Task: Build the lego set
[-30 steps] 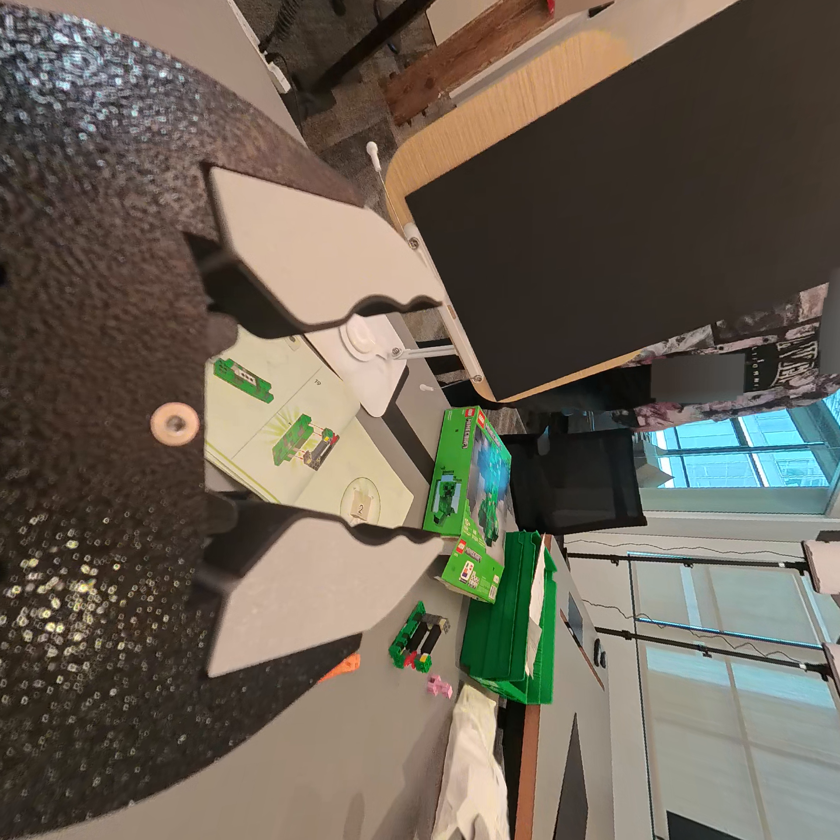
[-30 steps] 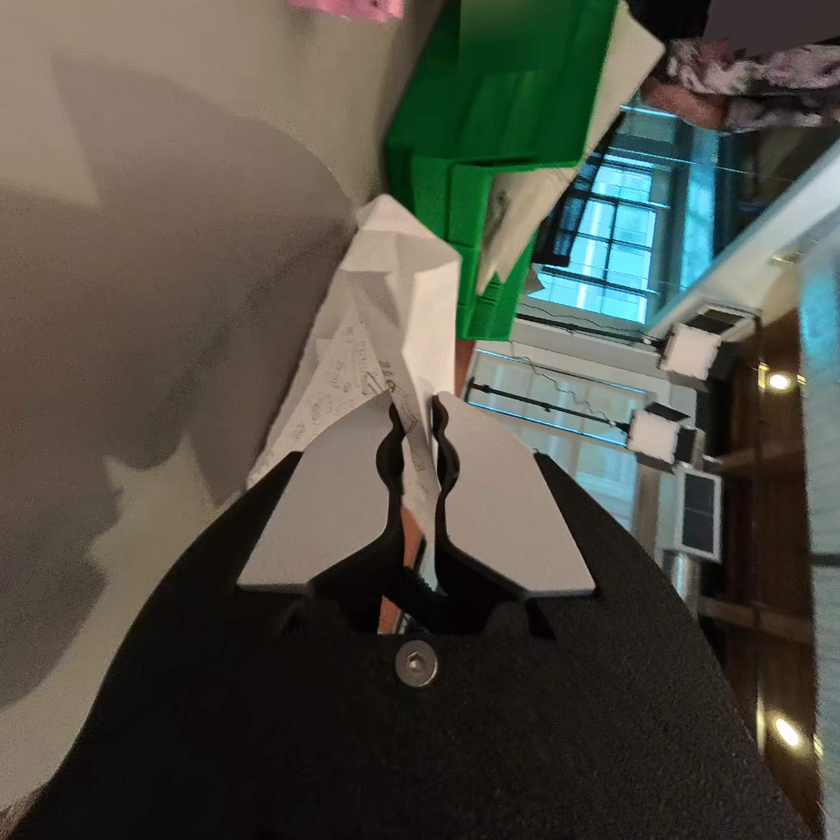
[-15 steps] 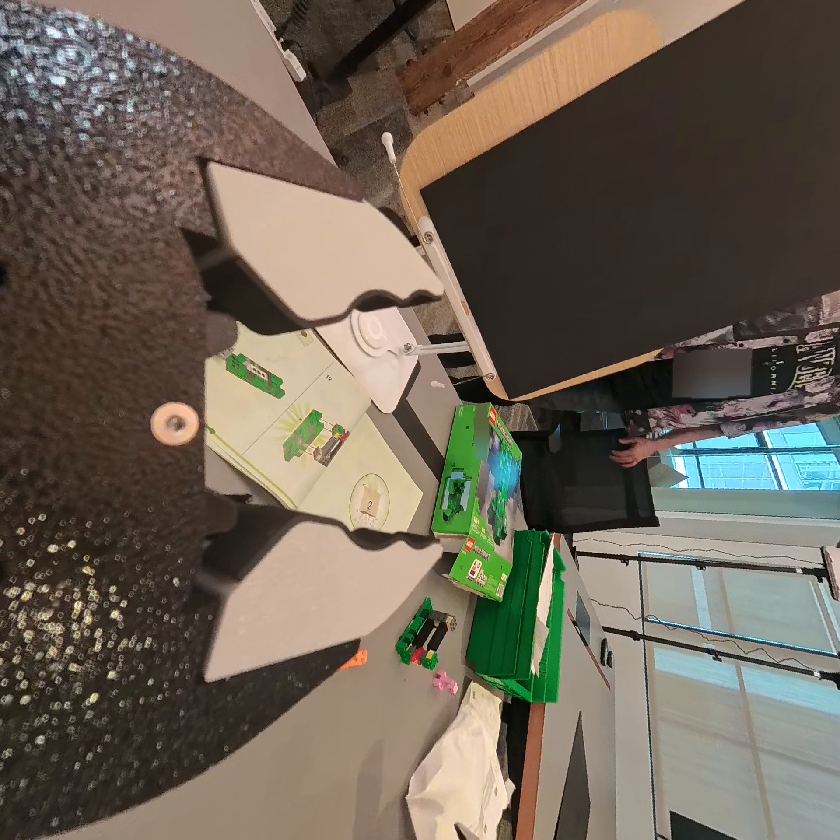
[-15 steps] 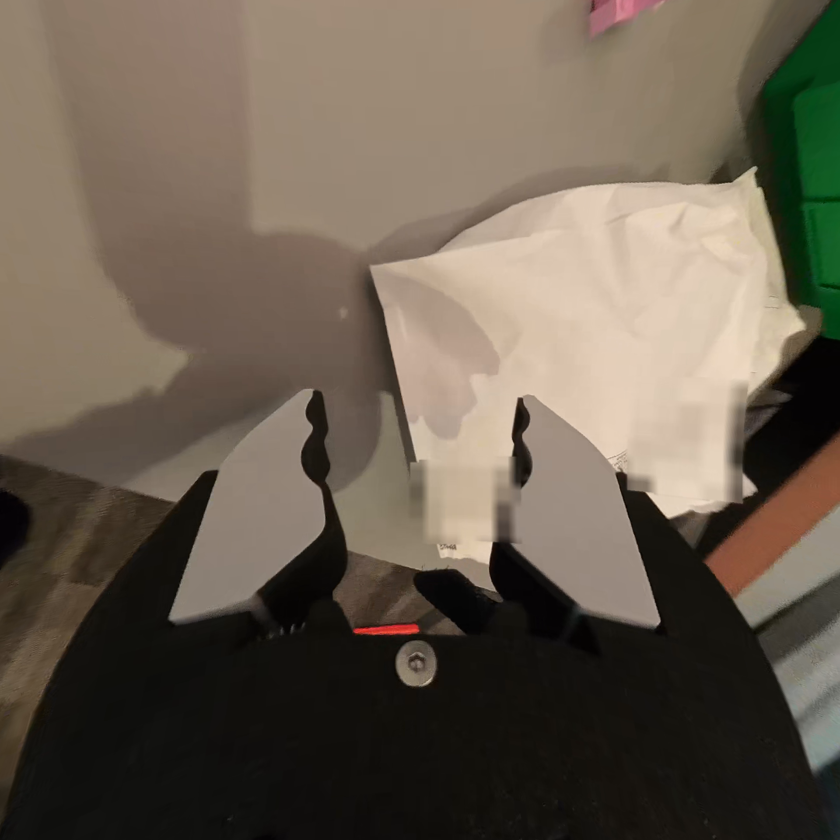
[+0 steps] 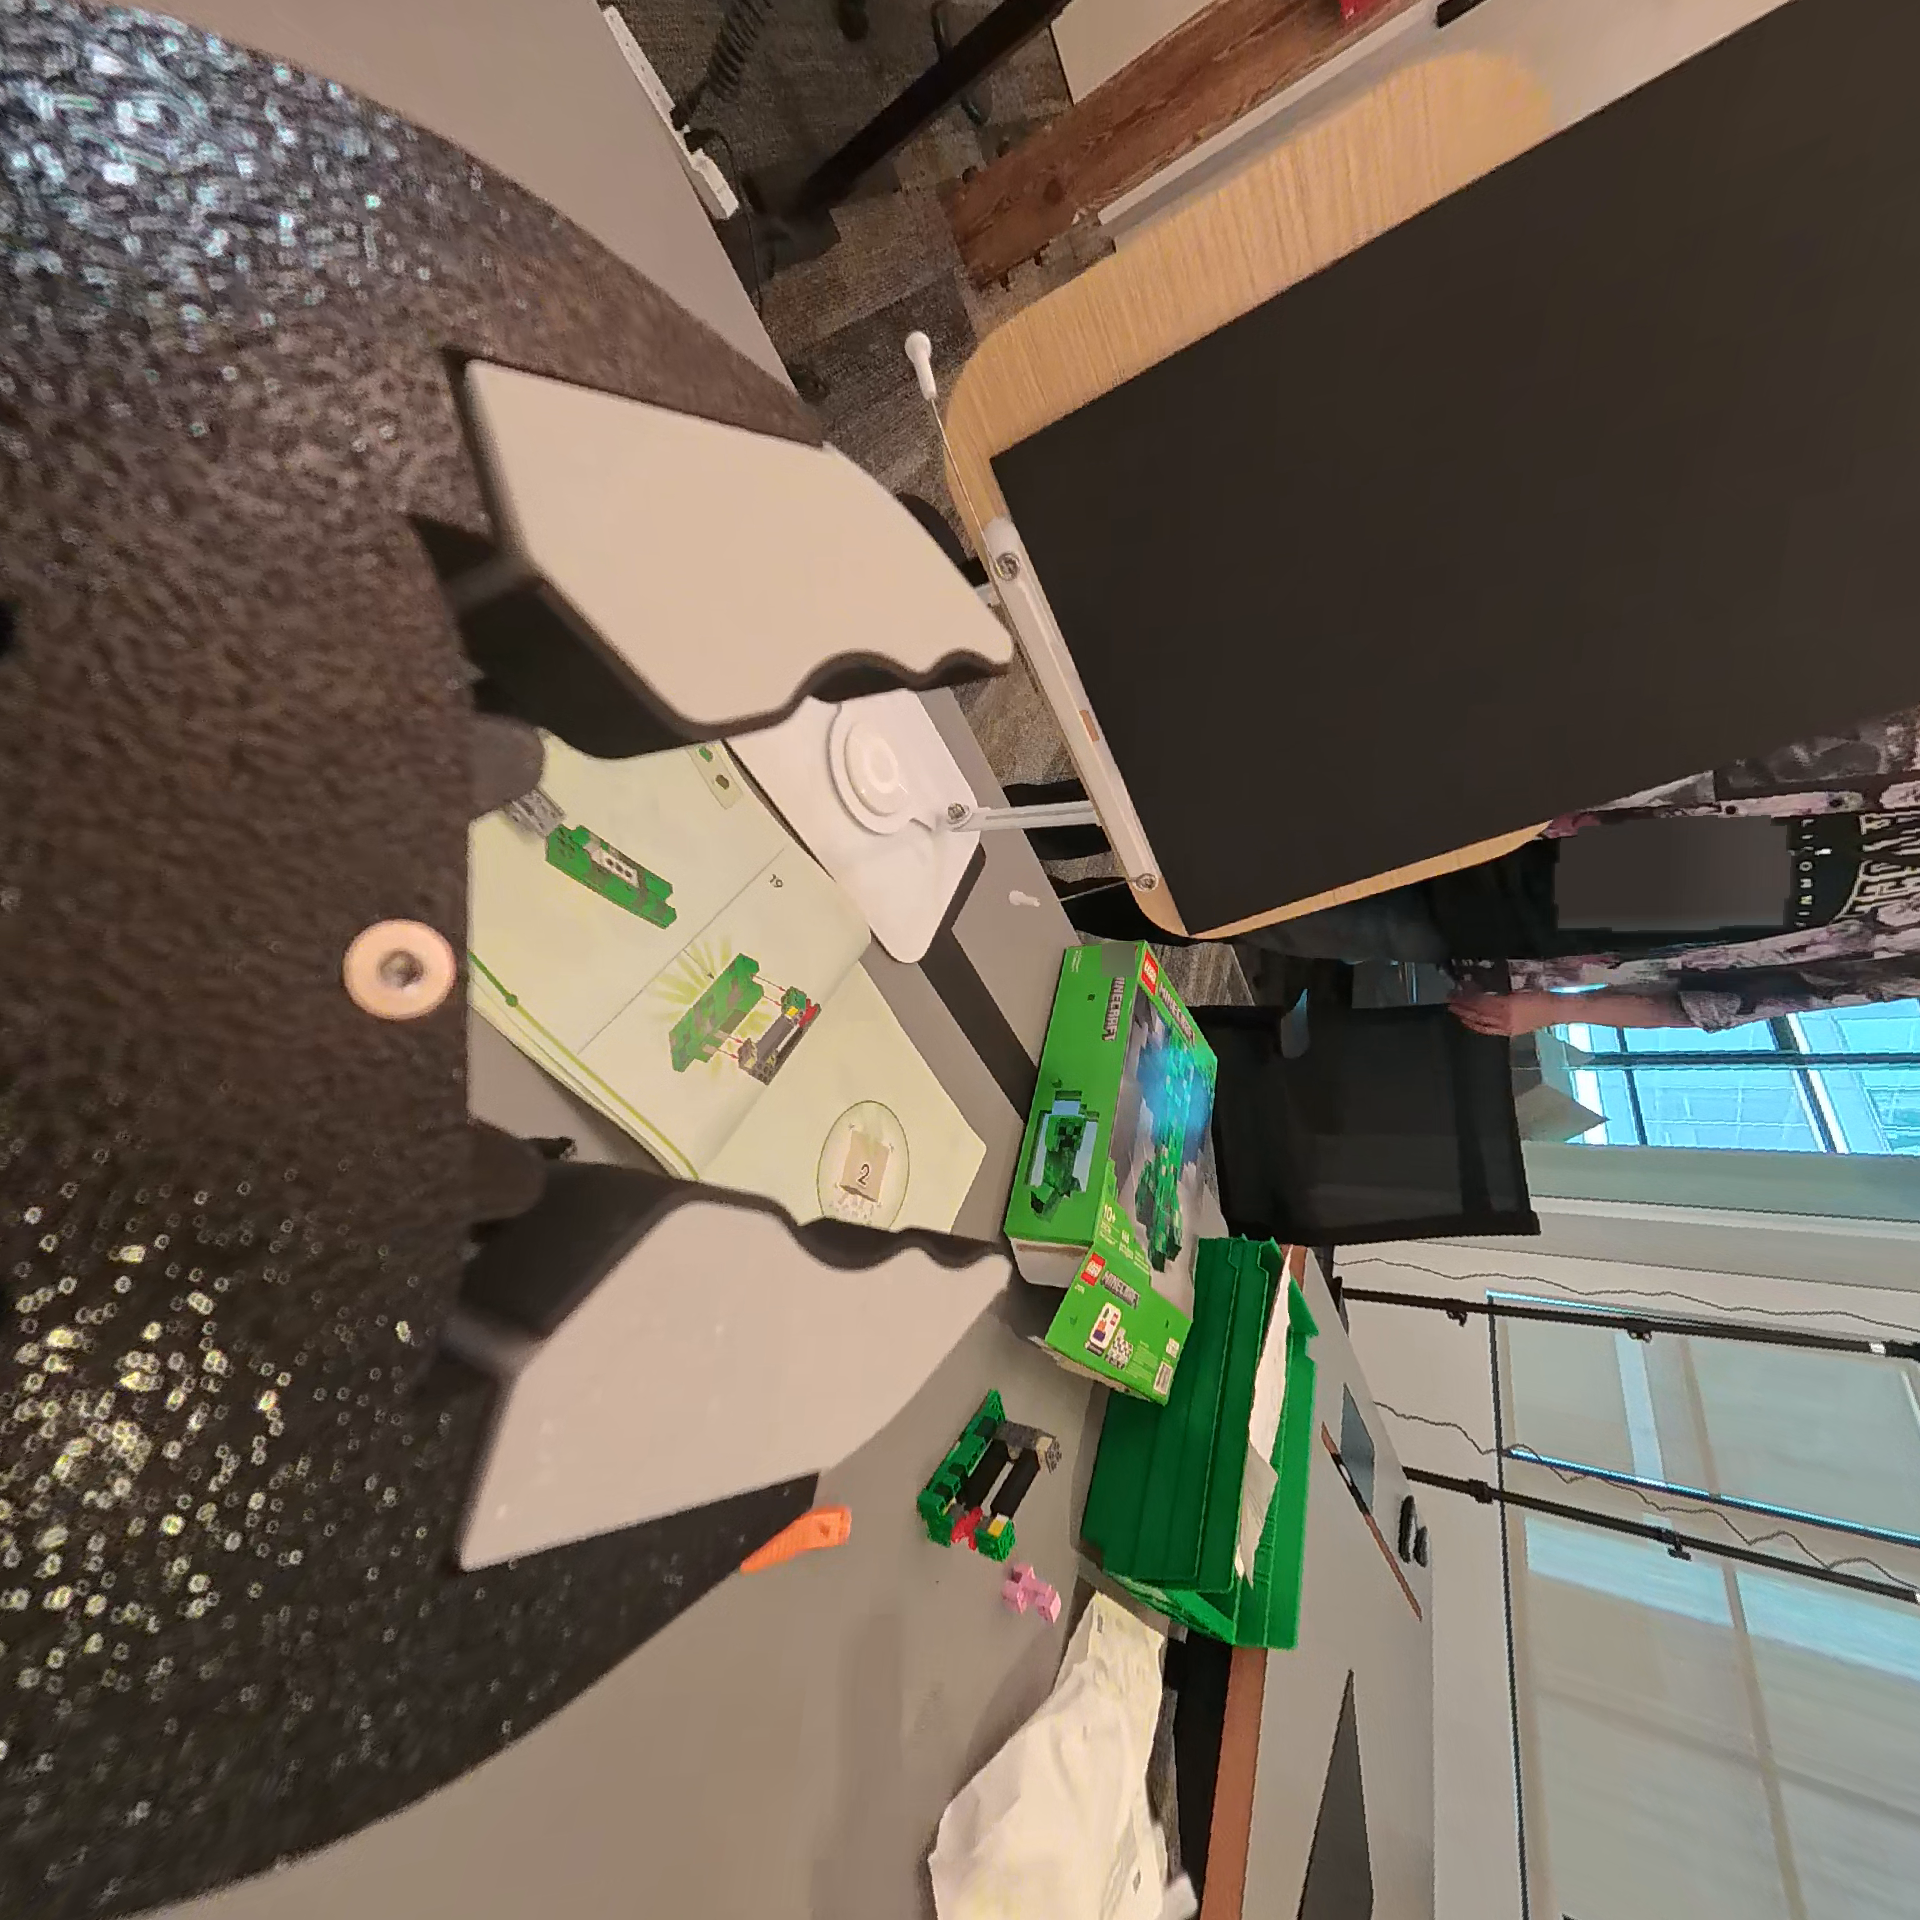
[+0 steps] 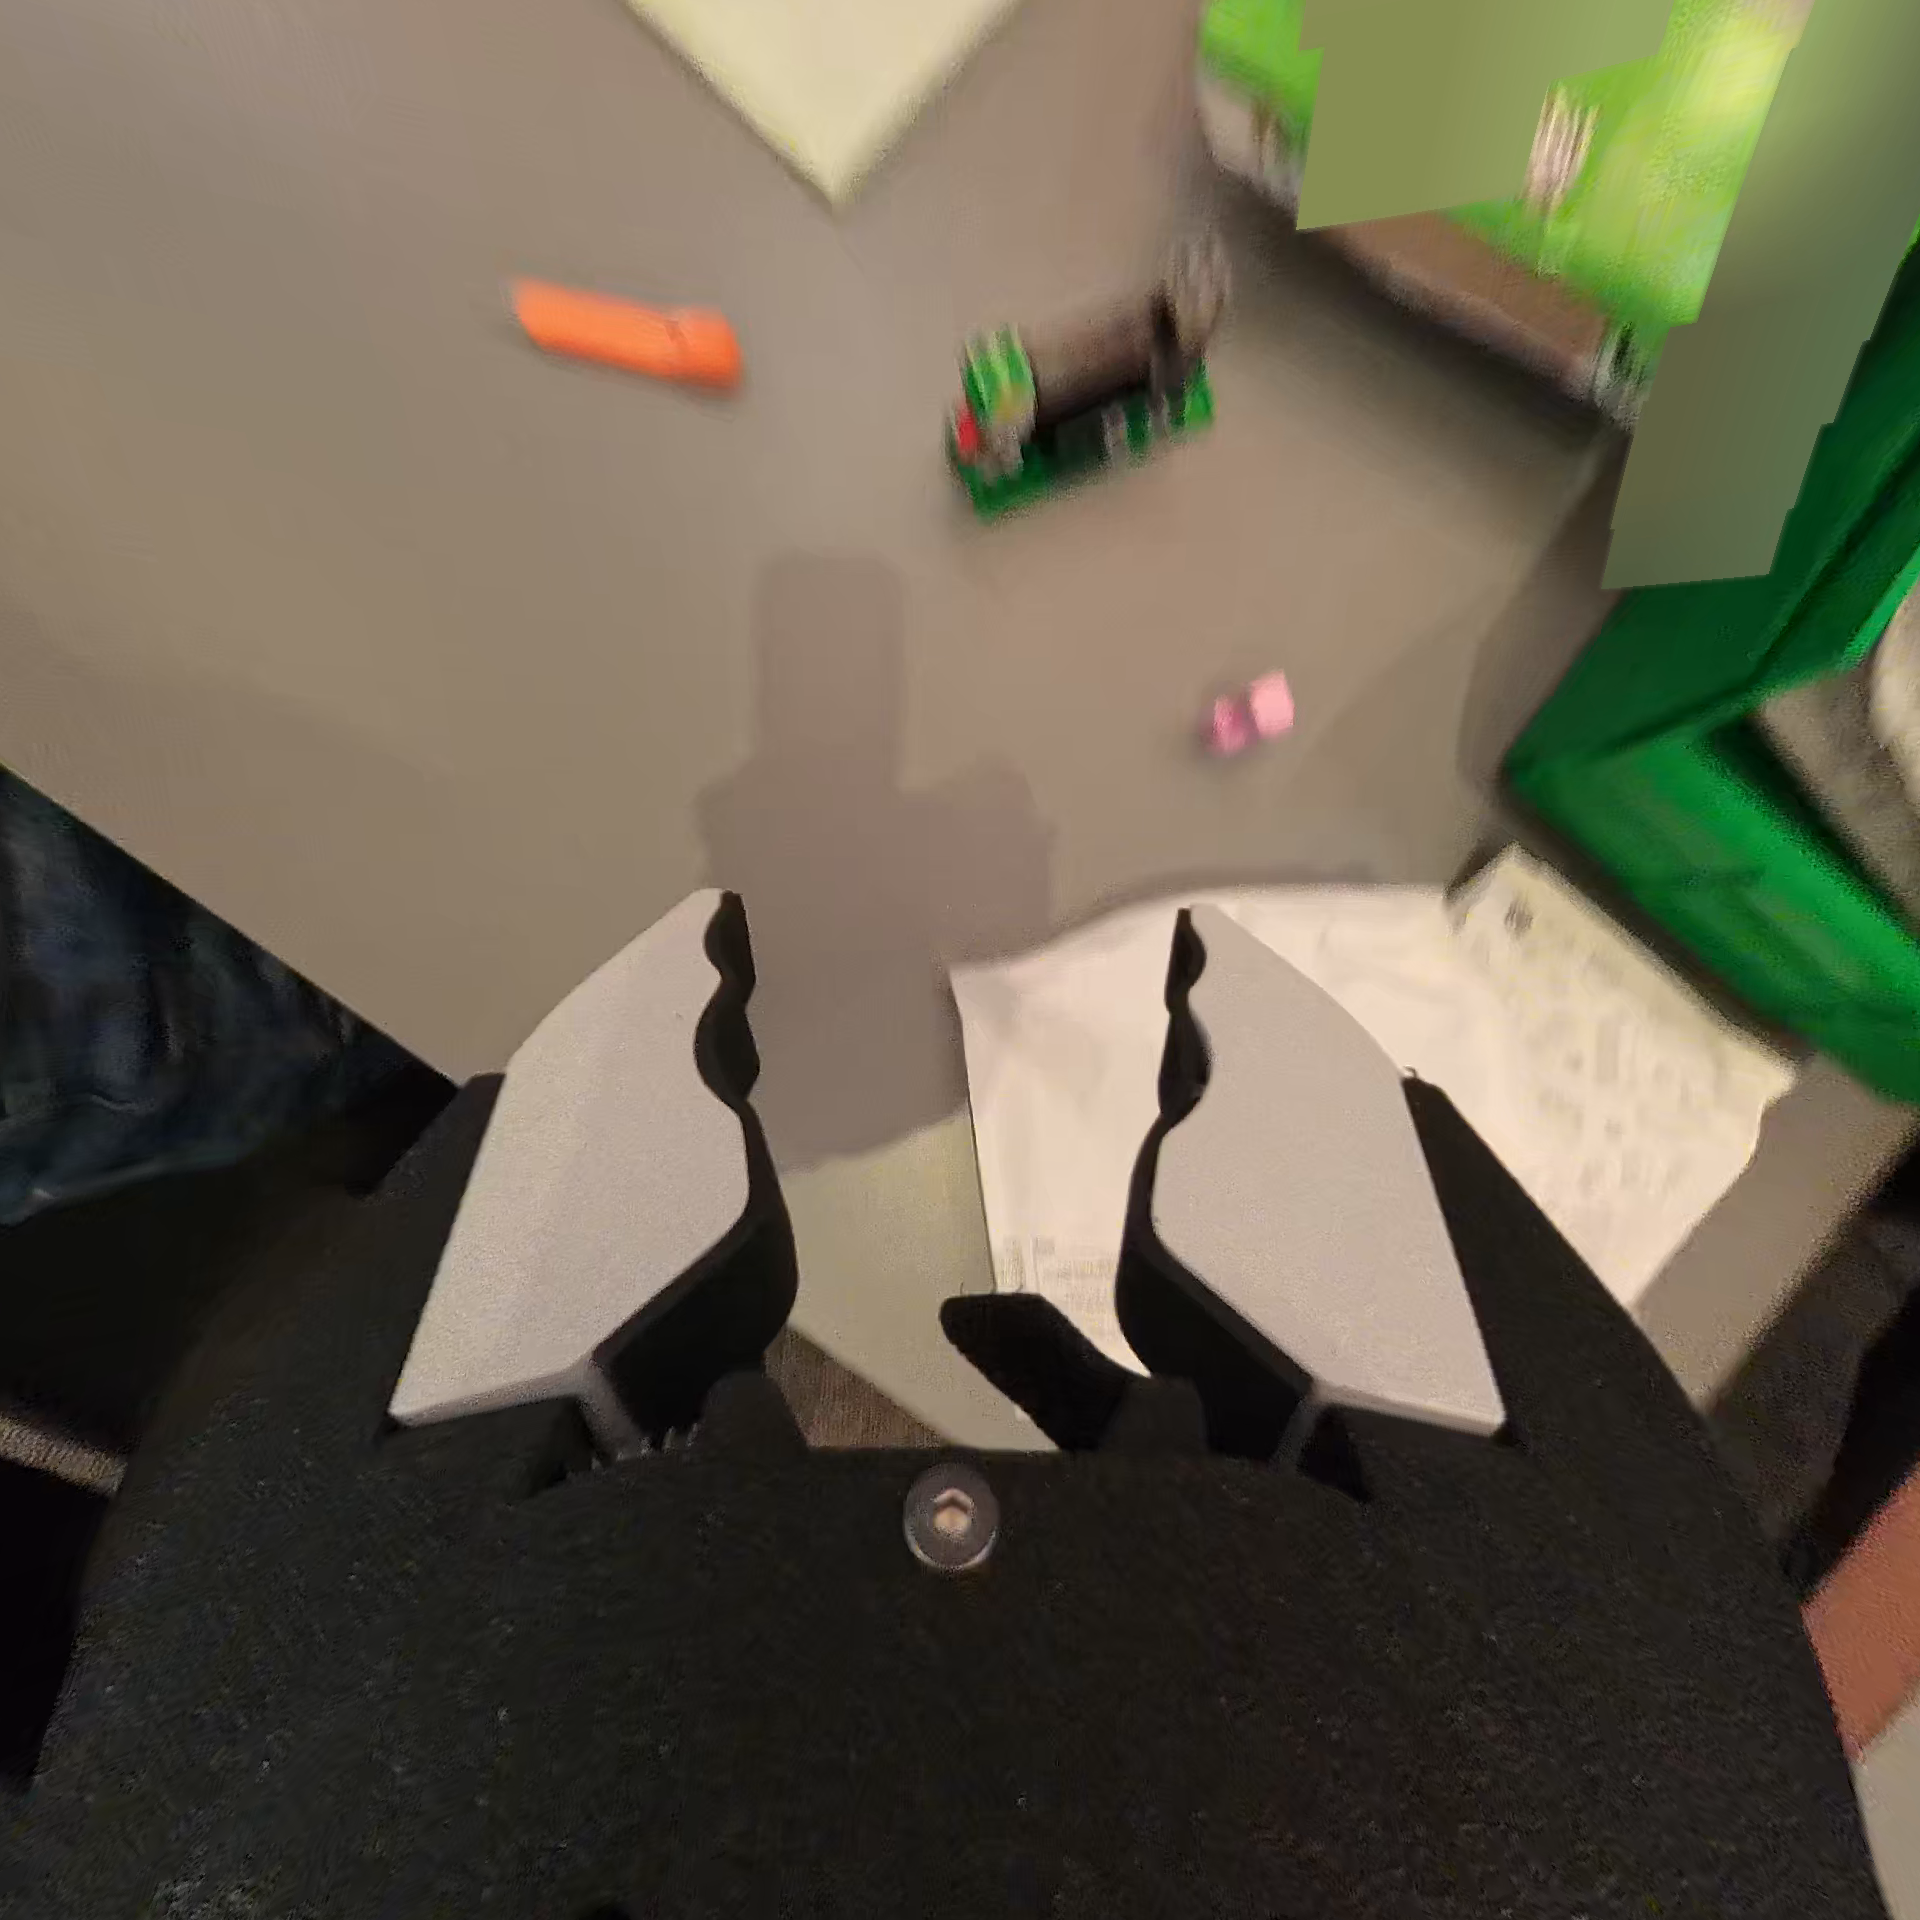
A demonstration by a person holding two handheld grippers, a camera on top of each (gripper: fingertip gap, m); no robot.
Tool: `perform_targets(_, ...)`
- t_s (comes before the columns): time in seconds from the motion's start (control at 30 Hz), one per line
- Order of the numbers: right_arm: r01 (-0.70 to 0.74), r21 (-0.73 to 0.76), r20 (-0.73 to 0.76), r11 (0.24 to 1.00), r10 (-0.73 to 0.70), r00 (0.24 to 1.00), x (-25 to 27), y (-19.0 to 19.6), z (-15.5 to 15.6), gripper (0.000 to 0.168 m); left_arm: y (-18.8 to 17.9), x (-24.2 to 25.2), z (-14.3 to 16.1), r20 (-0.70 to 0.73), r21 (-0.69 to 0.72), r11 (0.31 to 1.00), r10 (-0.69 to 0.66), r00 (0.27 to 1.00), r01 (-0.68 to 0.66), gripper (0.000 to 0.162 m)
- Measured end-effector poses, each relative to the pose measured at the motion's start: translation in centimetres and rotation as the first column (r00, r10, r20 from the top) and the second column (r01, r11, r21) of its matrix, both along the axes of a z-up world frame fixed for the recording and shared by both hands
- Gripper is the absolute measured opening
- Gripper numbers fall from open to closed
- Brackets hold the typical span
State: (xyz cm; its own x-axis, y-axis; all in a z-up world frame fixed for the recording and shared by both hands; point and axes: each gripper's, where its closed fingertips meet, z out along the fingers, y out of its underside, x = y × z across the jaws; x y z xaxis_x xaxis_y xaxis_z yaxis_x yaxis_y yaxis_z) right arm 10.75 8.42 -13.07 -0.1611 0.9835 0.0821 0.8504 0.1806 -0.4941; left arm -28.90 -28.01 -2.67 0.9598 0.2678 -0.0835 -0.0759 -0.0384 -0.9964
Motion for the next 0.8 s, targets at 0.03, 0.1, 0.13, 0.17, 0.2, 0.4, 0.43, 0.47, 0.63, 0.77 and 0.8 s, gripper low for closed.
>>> perform_targets(0.03, -0.039, -0.012, -0.073, 0.999, 0.038, 0.997, -1.3, -0.9, 1.6, 0.074, -0.1, 0.0, 0.0, -0.001, 0.000, 1.000, 0.003, 1.000, -0.003, 0.099)
perform_targets(0.1, -0.140, -0.030, -0.235, 0.990, 0.129, 0.963, -4.2, -3.1, 4.9, 0.073, -0.1, -0.1, 0.0, -0.004, -0.002, 1.000, 0.011, 1.000, -0.011, 0.099)
perform_targets(0.13, -0.195, -0.039, -0.316, 0.980, 0.173, 0.933, -5.7, -4.3, 6.5, 0.073, -0.1, -0.1, 0.0, -0.007, -0.005, 1.000, 0.016, 1.000, -0.016, 0.100)
perform_targets(0.17, -0.239, -0.039, -0.389, 0.970, 0.205, 0.898, -7.1, -5.5, 8.0, 0.074, -0.1, -0.1, 0.0, -0.010, -0.010, 1.000, 0.020, 1.000, -0.020, 0.100)
perform_targets(0.2, -0.281, -0.028, -0.460, 0.959, 0.238, 0.856, -8.6, -6.7, 9.4, 0.074, -0.1, -0.1, -0.1, -0.012, -0.017, 1.000, 0.025, 1.000, -0.025, 0.100)
perform_targets(0.4, -0.457, 0.106, -0.755, 0.883, 0.370, 0.541, -15.8, -15.3, 14.3, 0.072, -0.6, -0.3, 0.2, -0.027, -0.031, 0.997, 0.065, 0.998, -0.065, 0.102)
perform_targets(0.43, -0.473, 0.116, -0.769, 0.873, 0.380, 0.513, -16.9, -16.6, 14.2, 0.072, -0.7, -0.3, 0.2, -0.026, -0.031, 0.997, 0.067, 0.997, -0.068, 0.102)
perform_targets(0.47, -0.479, 0.124, -0.780, 0.869, 0.384, 0.495, -18.0, -17.6, 14.0, 0.072, -0.8, -0.4, 0.3, -0.023, -0.033, 0.997, 0.072, 0.997, -0.073, 0.103)
perform_targets(0.63, -0.434, 0.071, -0.841, 0.898, 0.288, 0.459, -22.6, -19.7, 13.2, 0.071, -1.1, -0.9, 0.2, -0.013, -0.058, 0.991, 0.122, 0.992, -0.122, 0.103)
perform_targets(0.77, -0.300, -0.002, -0.902, 0.954, 0.127, 0.412, -24.6, -18.1, 13.4, 0.068, -0.9, -1.1, 0.0, -0.003, -0.076, 0.984, 0.160, 0.987, -0.160, 0.103)
perform_targets(0.8, -0.256, -0.026, -0.914, 0.966, 0.081, 0.397, -24.9, -17.3, 13.5, 0.067, -0.8, -1.1, 0.0, 0.000, -0.080, 0.983, 0.164, 0.986, -0.164, 0.103)
